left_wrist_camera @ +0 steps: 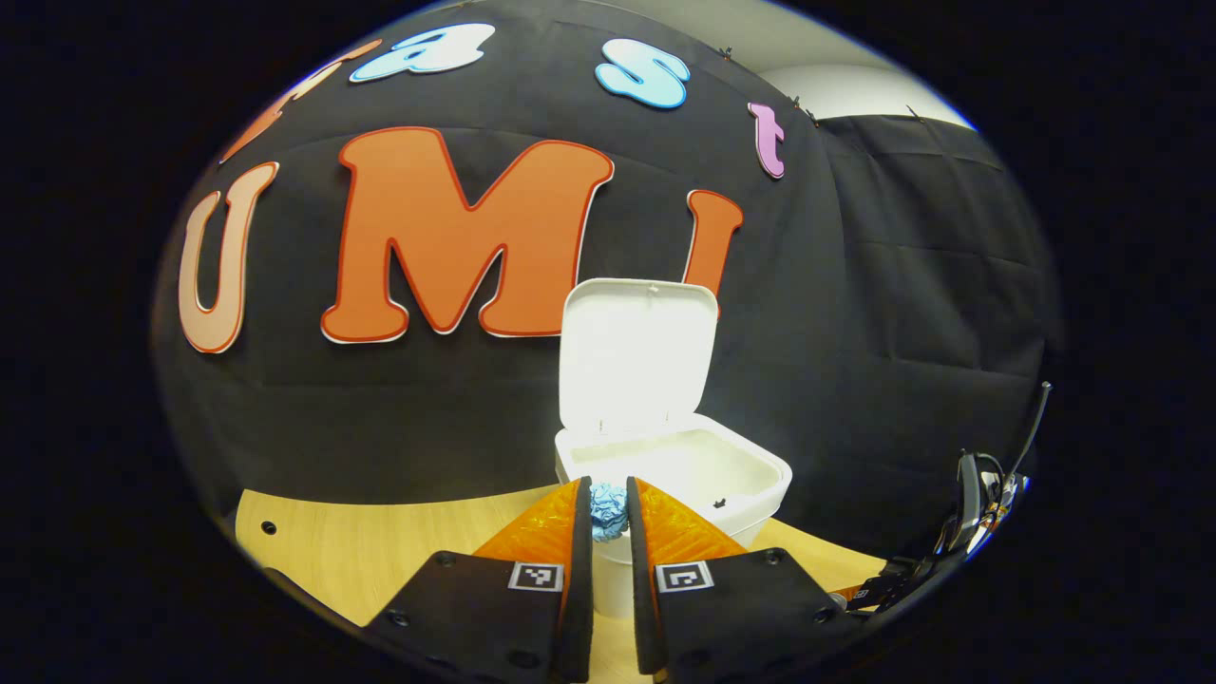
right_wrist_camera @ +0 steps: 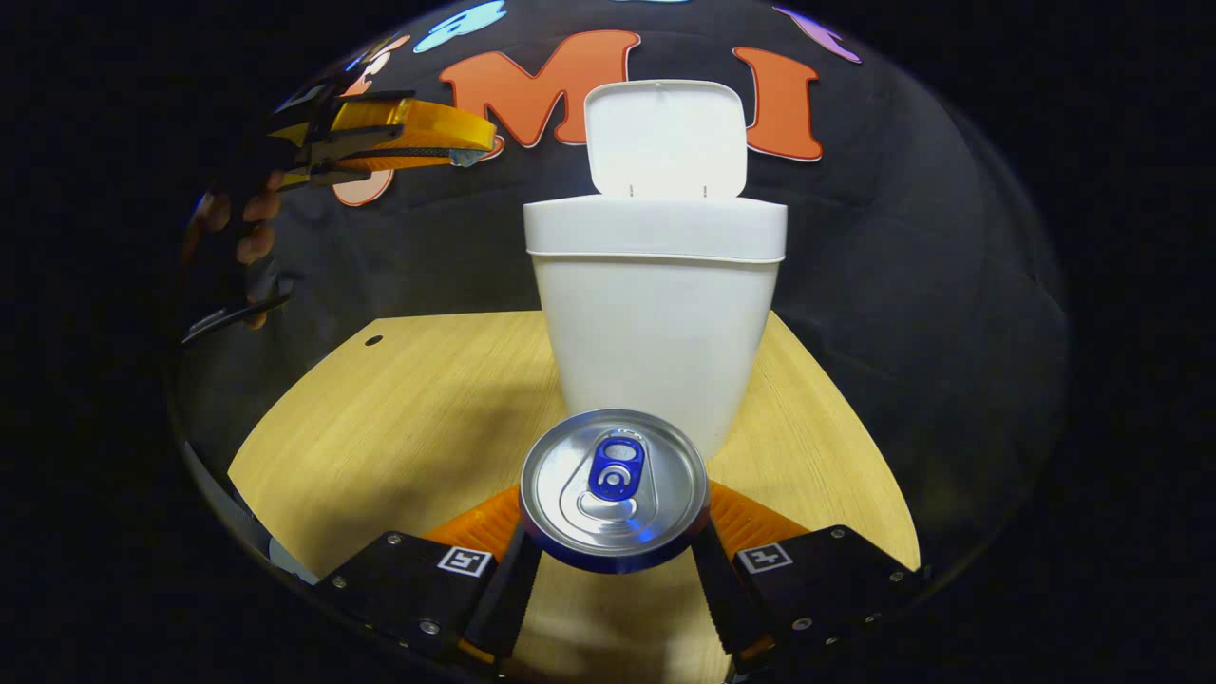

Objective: Press the lid of the desktop garbage bin to open it, pick up the crumpled paper on the desktop and throw it into the bin, then pick up the pop can on the desktop and drop it into the bin, and finally close the garbage bin lid.

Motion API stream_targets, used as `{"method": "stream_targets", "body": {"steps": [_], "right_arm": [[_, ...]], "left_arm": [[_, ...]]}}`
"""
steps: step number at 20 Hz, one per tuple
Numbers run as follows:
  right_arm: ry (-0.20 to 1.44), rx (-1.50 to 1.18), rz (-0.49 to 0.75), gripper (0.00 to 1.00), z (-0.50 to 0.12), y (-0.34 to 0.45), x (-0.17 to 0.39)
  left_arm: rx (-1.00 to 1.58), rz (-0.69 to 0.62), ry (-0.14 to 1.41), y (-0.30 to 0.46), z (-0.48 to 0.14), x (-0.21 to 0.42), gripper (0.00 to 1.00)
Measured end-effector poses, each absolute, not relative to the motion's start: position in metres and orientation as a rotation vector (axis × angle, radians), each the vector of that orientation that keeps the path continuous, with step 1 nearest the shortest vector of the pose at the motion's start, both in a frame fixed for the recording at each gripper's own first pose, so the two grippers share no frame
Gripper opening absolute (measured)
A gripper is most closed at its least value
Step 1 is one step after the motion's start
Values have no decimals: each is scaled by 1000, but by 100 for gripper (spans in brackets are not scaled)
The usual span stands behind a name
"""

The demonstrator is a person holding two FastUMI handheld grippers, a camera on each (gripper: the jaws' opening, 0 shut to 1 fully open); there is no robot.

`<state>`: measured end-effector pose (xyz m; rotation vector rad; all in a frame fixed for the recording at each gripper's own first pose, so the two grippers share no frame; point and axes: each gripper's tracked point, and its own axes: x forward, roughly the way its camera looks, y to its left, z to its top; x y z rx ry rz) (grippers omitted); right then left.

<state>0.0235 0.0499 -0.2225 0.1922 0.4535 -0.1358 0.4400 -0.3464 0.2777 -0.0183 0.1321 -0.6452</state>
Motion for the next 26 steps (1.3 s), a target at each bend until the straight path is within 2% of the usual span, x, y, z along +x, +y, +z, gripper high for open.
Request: {"method": "stream_targets", "body": {"steps": [6,10,13,15,16,19,20,21,26], "right_arm": [[432,212,-155,79,-215,12,15],[404,221,-169,79,-200,-7,21],[387,209,-176,78,-190,-16,22],[377,203,-175,79,-181,-21,25],[376,200,-179,74,-175,-24,27],[341,176,-187,74,-144,-35,28],[324,175,-187,78,-130,-39,31],[307,170,-186,79,-117,-44,31],[253,100,-211,78,-65,-70,42]], "left_arm": [[-9,-632,143,-391,267,457,21],[-2,-620,158,-407,259,467,25],[-3,-615,183,-410,248,471,37],[-10,-607,177,-408,248,474,53],[-4,-601,178,-406,249,475,65],[-9,-606,174,-402,250,475,82],[4,-599,172,-401,252,476,92],[16,-593,168,-398,252,477,97],[38,-567,152,-372,254,466,99]]}}
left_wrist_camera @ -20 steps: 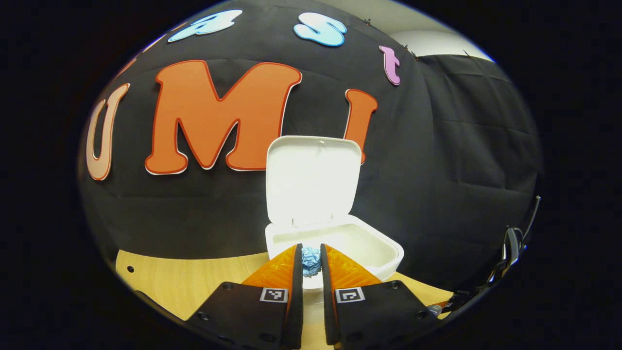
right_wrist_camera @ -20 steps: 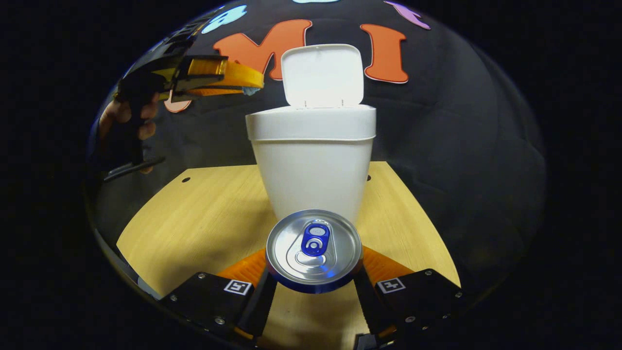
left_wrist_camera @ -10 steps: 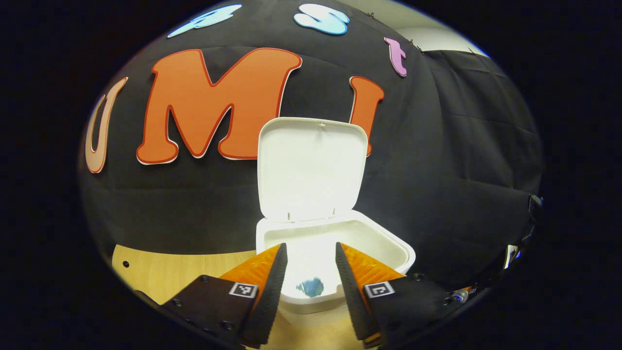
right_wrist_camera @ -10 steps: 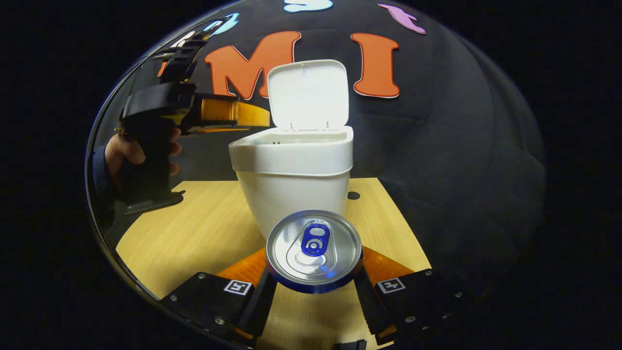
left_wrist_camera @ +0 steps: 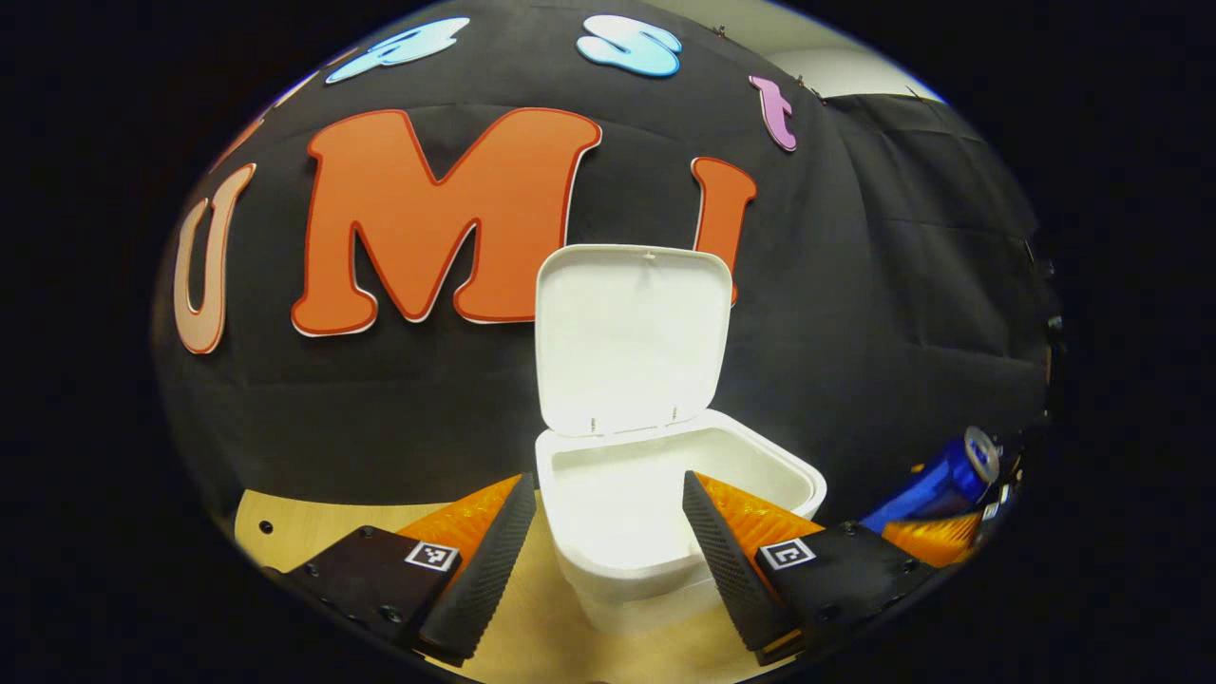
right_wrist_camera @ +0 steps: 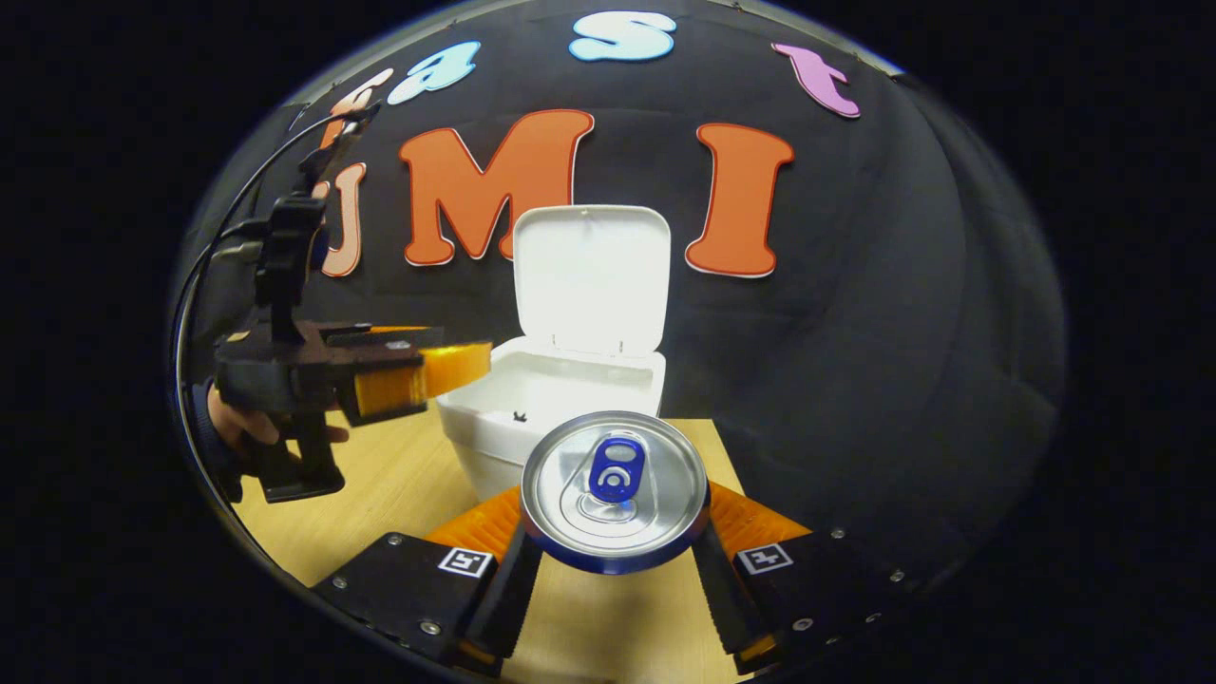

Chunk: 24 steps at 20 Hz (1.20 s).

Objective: Press the lid of the desktop garbage bin to open it, pick up the crumpled paper on the desktop and throw it into the bin, then pick up the pop can on the desktop and drop it into the bin, and finally close the garbage bin lid.

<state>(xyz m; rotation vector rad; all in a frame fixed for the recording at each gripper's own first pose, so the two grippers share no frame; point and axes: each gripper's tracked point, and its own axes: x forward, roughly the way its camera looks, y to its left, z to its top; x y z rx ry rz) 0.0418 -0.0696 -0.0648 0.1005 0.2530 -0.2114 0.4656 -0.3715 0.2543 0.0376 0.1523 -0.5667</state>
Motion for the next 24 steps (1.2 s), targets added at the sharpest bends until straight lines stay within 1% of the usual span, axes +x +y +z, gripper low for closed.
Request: {"method": "stream_targets", "body": {"steps": [6,12,19,24], "right_arm": [[187,62,-225,78,-14,-88,57],[111,36,-176,78,31,-77,90],[64,37,-85,78,57,-48,128],[49,53,-33,78,61,-33,158]], "left_arm": [[130,-496,182,-316,226,436,99],[146,-395,212,-253,209,404,99],[161,-237,207,-175,212,377,99],[142,-99,244,-120,200,352,99]]}}
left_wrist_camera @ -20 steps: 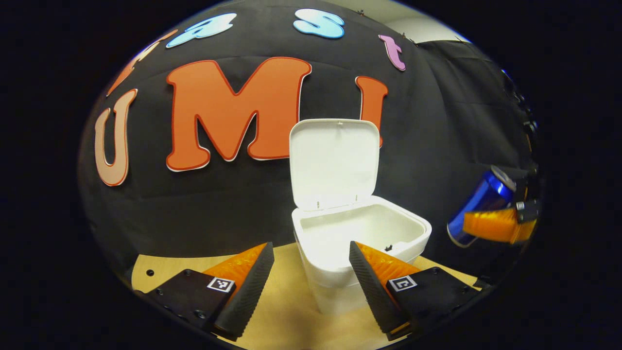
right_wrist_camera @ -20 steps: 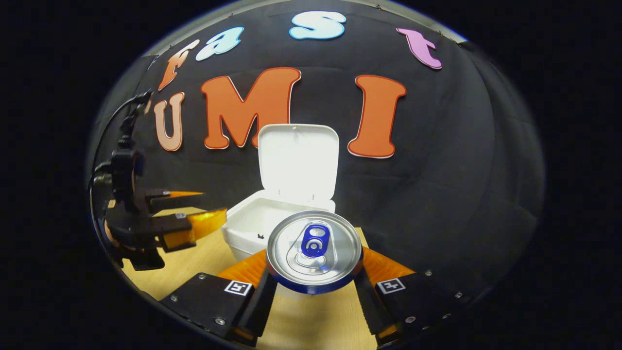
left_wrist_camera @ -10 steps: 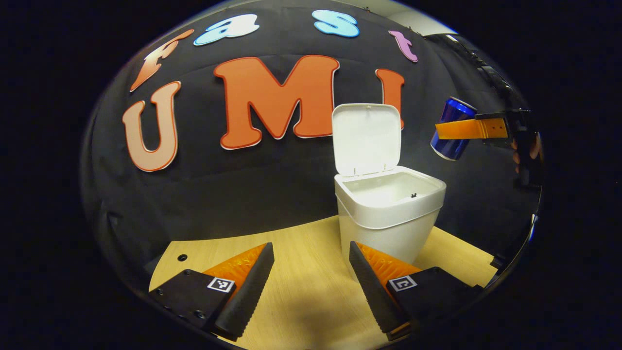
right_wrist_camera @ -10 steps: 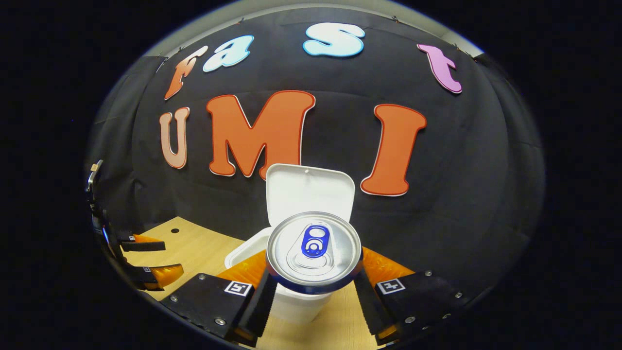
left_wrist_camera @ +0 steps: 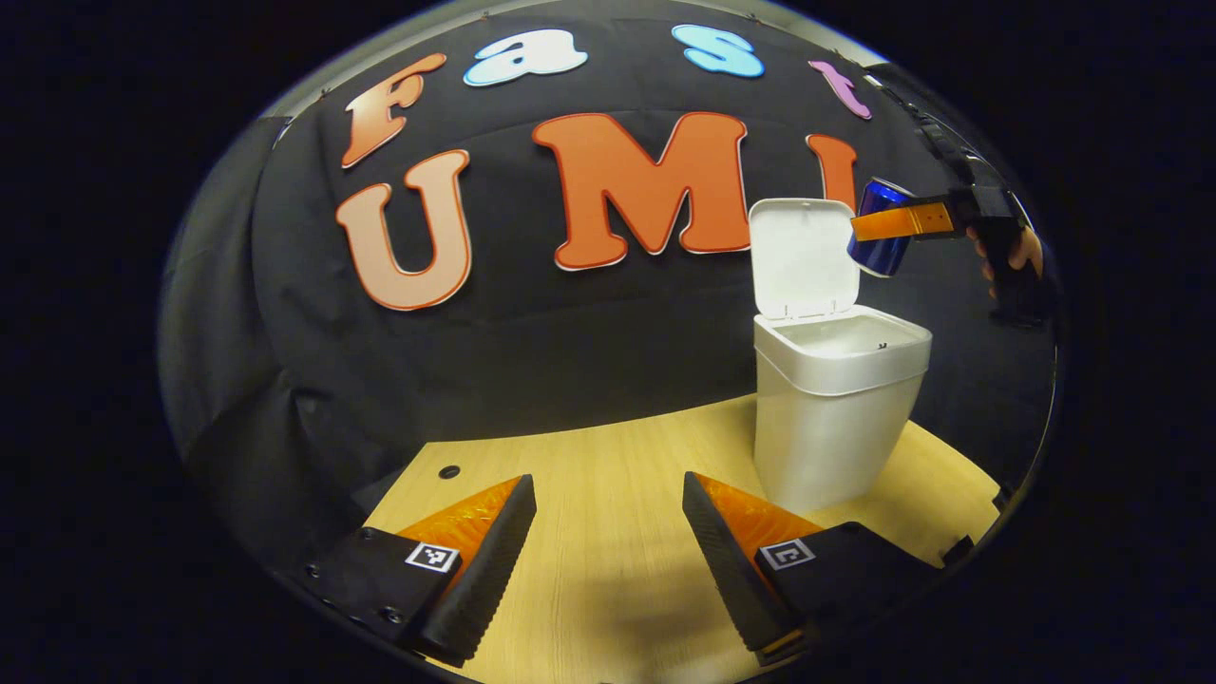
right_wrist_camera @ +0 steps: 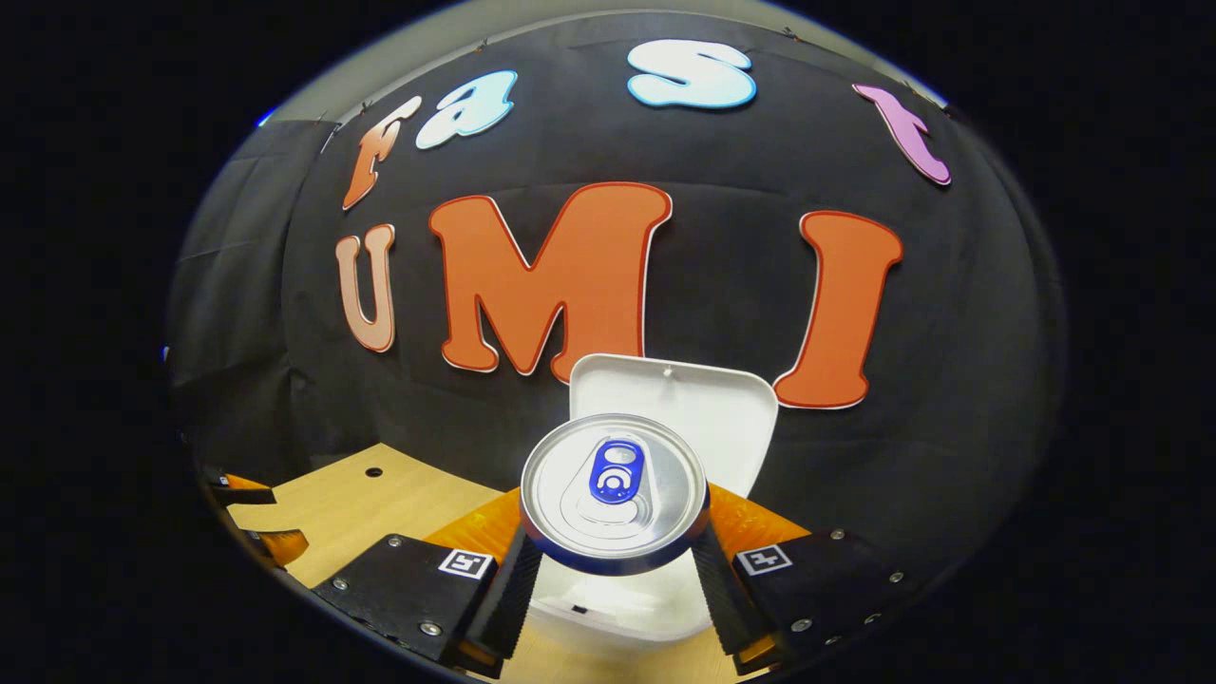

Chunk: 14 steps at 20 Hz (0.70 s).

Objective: Press the lid of the desktop garbage bin to open it, pick up the crumpled paper on the desktop and throw it into the bin, then pick up the pop can on the desktop and drop it into the bin, and finally close the garbage bin lid.

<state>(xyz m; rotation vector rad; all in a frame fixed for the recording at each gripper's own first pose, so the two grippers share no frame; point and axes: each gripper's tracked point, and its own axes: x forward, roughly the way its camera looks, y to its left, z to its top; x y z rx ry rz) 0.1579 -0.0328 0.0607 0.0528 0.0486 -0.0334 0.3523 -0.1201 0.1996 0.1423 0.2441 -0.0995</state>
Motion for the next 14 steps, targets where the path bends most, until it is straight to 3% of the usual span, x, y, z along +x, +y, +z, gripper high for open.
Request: {"method": "stream_targets", "body": {"steps": [8,14], "right_arm": [[121,17,-30,78,24,-41,193],[202,54,-45,78,-16,-52,207]], "left_arm": [[121,67,290,-63,188,313,99],[94,108,323,-54,177,297,99]]}}
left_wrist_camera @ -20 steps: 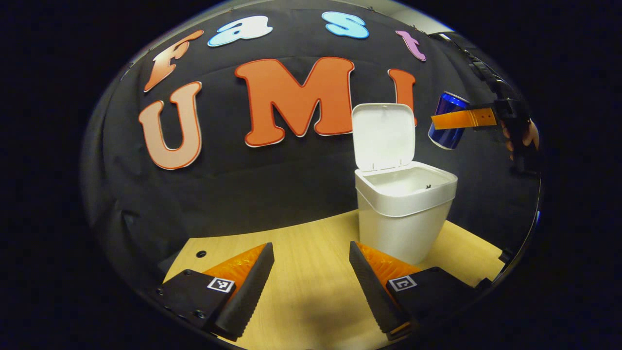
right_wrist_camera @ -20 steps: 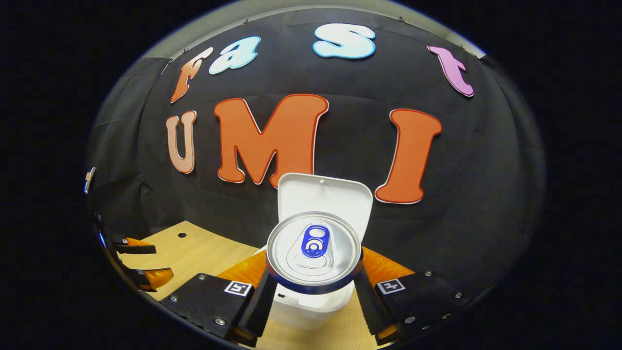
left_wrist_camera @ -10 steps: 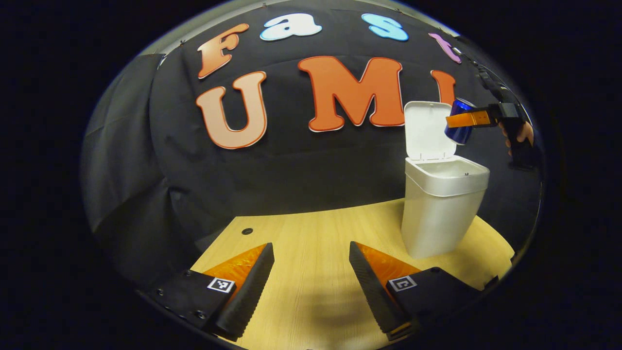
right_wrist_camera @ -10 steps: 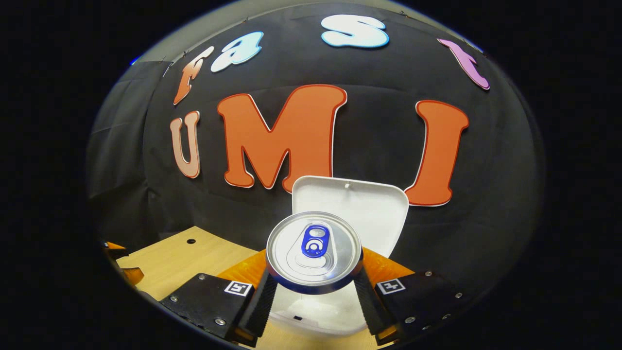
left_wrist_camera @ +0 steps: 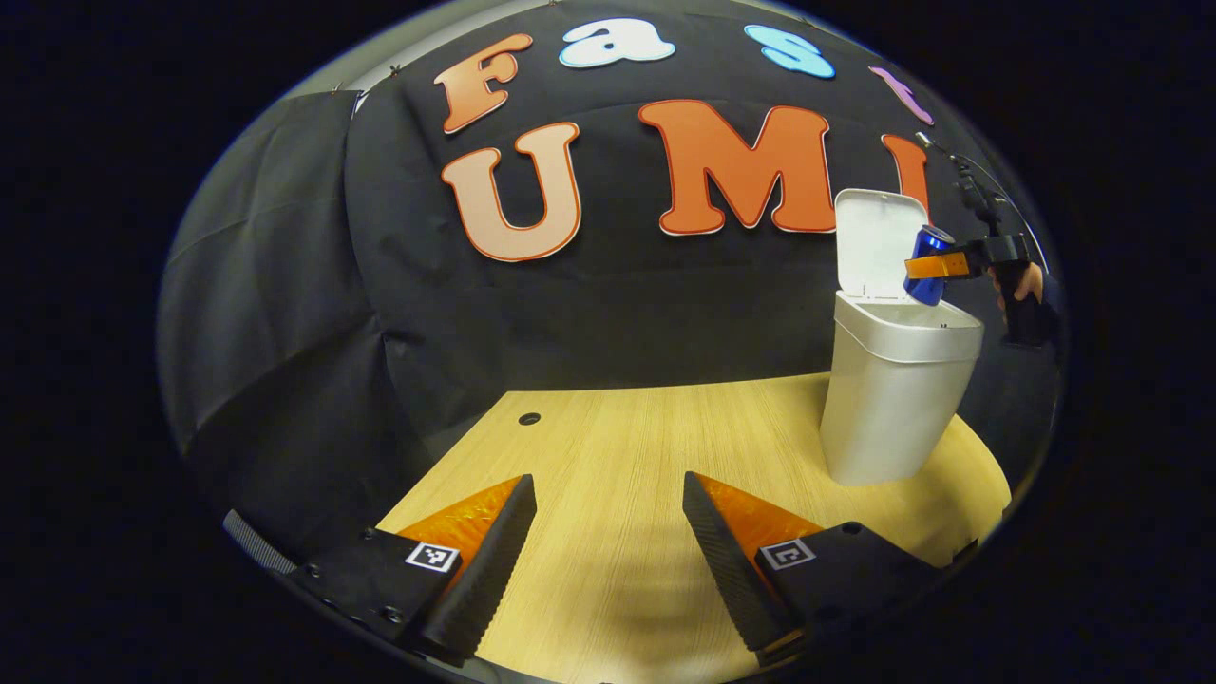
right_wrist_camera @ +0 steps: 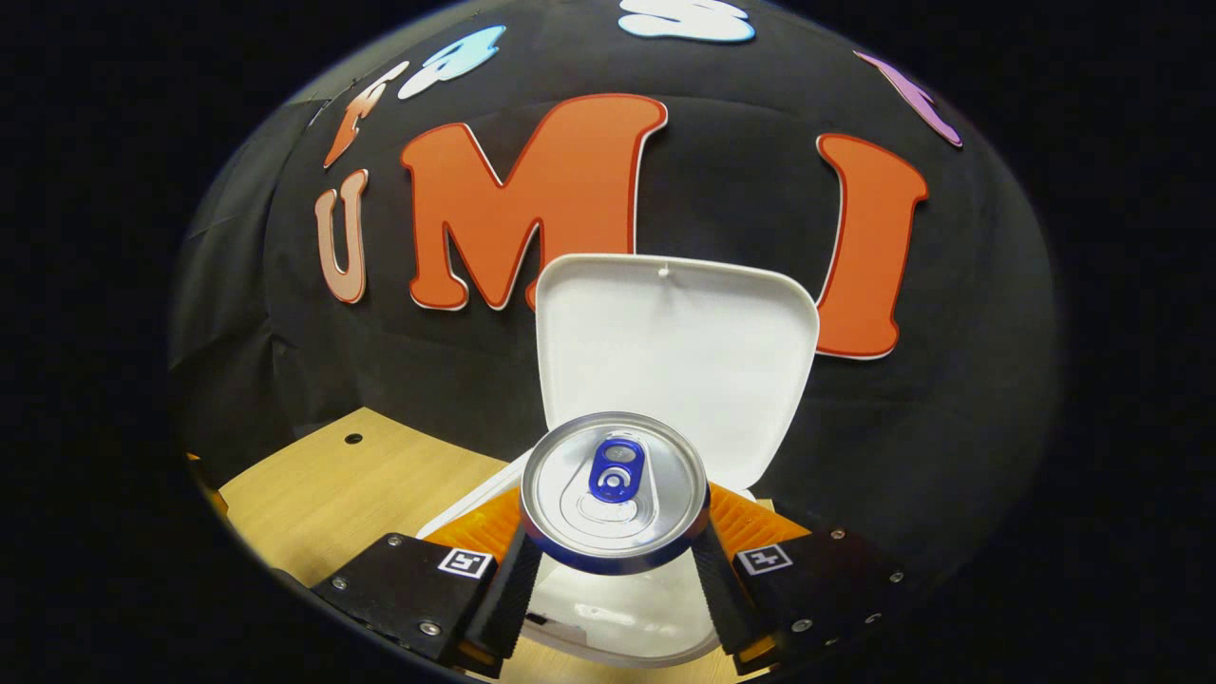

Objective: Press the lid of the desktop garbage bin to open it, pick up the crumpled paper on the desktop and throw it into the bin, then pick up the pop can on the desktop and drop it into the bin, and finally close the garbage bin lid.

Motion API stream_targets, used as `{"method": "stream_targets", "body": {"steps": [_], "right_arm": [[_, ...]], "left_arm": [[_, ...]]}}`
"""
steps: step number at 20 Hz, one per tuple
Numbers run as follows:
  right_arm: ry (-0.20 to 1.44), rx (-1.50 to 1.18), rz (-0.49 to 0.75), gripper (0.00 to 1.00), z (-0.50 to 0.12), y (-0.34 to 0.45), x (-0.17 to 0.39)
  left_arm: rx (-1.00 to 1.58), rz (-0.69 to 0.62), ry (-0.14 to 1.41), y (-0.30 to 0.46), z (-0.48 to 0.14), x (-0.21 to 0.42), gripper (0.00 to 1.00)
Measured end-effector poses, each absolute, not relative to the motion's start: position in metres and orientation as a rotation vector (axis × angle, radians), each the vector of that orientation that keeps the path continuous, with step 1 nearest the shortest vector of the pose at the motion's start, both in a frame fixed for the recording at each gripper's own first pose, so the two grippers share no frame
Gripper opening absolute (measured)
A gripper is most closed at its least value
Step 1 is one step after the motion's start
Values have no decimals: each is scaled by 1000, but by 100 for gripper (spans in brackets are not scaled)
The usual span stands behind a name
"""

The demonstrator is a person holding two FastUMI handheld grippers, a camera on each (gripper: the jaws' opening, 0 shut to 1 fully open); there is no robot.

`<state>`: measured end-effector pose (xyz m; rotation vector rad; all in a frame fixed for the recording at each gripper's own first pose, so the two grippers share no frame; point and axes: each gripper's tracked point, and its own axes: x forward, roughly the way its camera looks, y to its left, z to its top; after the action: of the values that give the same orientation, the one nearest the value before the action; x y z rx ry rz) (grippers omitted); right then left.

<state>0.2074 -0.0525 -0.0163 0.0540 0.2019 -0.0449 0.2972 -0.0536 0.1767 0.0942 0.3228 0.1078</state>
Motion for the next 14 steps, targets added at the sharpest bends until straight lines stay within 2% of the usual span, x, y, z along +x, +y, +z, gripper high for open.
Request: {"method": "stream_targets", "body": {"steps": [10,11,12,14], "right_arm": [[324,74,-89,78,-71,-59,205],[329,67,-99,74,-74,-61,204],[338,68,-105,79,-77,-61,202],[334,87,-114,80,-80,-62,197]], "left_arm": [[118,34,307,-69,178,312,99],[120,22,304,-71,177,313,98],[118,11,310,-73,173,316,99],[114,-13,318,-74,171,320,99]]}}
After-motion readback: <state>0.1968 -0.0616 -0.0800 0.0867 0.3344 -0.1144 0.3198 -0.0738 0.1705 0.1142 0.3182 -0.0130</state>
